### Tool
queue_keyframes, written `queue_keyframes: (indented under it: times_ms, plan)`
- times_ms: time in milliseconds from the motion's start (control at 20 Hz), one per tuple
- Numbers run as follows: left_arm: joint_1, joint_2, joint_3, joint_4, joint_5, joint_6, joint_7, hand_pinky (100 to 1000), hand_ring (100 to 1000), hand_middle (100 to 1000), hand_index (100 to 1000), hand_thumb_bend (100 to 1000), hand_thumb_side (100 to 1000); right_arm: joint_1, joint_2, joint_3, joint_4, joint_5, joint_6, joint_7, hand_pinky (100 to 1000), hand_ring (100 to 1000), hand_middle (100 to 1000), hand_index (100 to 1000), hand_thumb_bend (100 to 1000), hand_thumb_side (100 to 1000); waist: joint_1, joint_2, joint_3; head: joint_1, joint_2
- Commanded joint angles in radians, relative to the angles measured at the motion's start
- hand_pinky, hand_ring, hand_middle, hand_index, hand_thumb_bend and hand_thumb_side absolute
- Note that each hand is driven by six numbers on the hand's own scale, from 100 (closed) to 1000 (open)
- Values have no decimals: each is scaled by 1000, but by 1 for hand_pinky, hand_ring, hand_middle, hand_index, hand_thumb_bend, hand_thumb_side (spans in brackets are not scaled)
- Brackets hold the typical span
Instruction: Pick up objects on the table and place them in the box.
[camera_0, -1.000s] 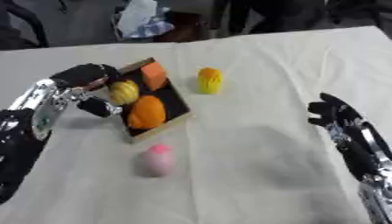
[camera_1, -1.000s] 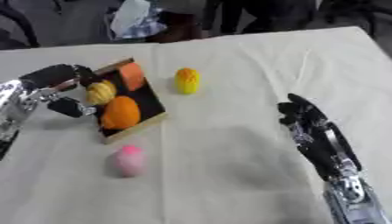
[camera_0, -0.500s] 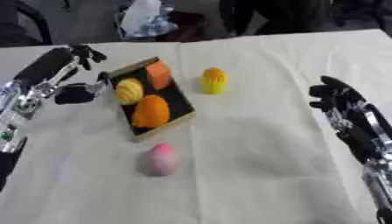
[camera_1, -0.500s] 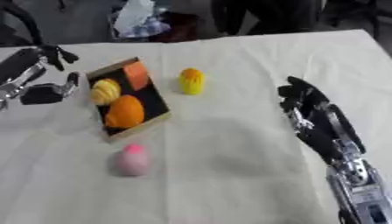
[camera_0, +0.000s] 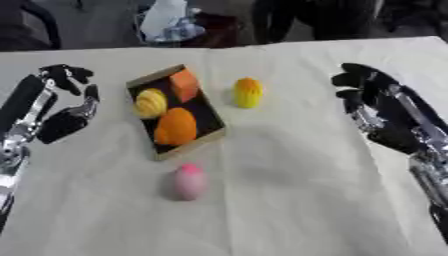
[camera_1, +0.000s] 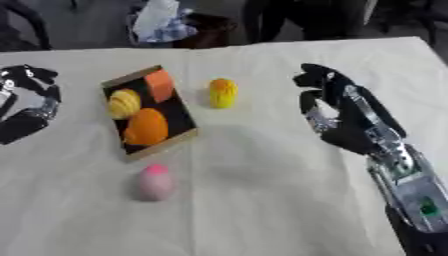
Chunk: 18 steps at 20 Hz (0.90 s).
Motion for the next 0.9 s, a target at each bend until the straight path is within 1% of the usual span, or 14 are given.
queue_keyframes:
  times_ms: [50,250,400,550,750,900]
  plan:
    - [43,-21,29,-94,53,36,32,688,563,613,779,100,735,-68,-77,17,46,47,-28,29,814,862,785,916,100,330,-14,-32,9,-12,-3]
    - [122,-65,37,-193,114,73,49,687,562,612,780,100,763,-166,-98,51,136,98,-58,64,814,863,790,919,100,283,-12,-35,26,-25,-3]
    - [161,-103,38,-249,162,92,58,687,564,614,781,100,777,-239,-87,76,213,139,-66,97,814,865,795,923,100,272,-11,-33,37,-33,-6]
    - [182,-136,41,-283,210,94,65,689,572,619,784,100,786,-302,-62,99,292,187,-76,135,815,868,801,928,100,258,-9,-33,51,-38,-6]
    - [199,-168,49,-300,278,90,74,690,574,620,784,100,797,-378,-15,115,403,255,-104,184,818,875,816,937,100,229,-4,-34,67,-46,-9]
    - [207,-184,55,-298,333,85,67,693,579,625,788,100,807,-431,26,114,492,309,-123,210,823,884,830,943,100,243,-2,-34,79,-54,-11]
